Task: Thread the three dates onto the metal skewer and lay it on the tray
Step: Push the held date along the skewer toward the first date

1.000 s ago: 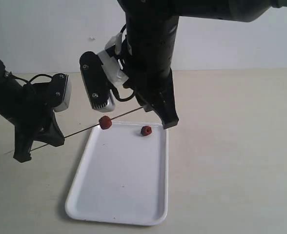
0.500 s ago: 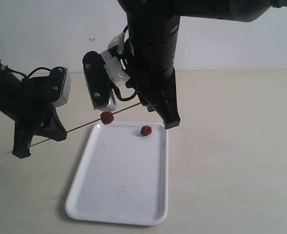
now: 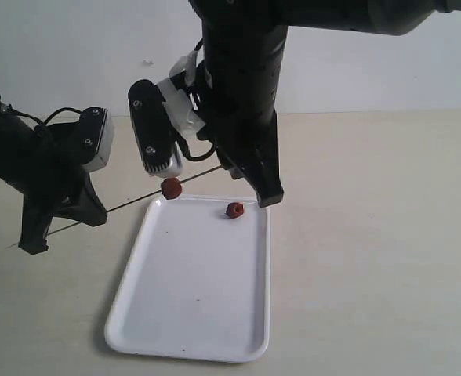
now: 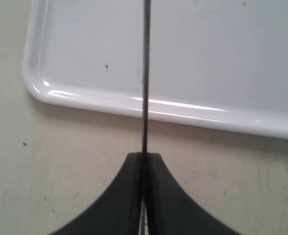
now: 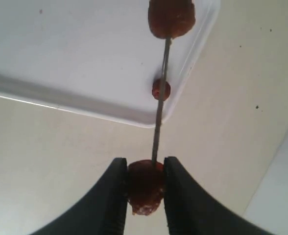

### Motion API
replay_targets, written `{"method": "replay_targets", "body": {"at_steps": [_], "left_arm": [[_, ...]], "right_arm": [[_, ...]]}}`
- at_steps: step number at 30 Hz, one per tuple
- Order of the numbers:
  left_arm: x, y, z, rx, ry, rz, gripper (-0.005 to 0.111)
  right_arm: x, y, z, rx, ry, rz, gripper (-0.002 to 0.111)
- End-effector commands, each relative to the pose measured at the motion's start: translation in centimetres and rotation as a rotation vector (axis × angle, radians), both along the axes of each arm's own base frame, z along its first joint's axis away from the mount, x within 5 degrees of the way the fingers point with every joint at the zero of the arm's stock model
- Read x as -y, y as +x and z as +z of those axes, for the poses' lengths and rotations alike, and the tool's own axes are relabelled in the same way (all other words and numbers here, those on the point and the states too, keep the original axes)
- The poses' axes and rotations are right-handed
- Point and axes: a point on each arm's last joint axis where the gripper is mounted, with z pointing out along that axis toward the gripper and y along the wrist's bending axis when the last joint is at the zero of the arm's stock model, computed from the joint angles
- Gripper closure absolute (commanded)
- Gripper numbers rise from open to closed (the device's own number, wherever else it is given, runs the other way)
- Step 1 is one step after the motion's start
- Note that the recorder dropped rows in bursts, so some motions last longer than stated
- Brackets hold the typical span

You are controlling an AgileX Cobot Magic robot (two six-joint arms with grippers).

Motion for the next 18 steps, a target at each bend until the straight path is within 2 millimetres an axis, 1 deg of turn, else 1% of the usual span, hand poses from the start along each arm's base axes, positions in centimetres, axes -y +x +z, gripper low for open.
{"method": "replay_targets", "body": {"at_steps": [1,6,18], "left_arm": [[0.1,-0.1,0.2,0.01,0.003,-0.015,0.107],[0.8,-0.2,0.3,0.019,0.0,-0.031,0.107],[1.1,-0.1,0.4,0.041,-0.035,-0.034,0.107]], "right_arm": [[0.0,0.1,0.4,0.03,0.013,0.002,0.082],[-0.5,0.1,0.5,0.031,0.059,0.007,0.082],[-1.1,-0.1,0.4,0.008,0.133,0.002,0.082]]}}
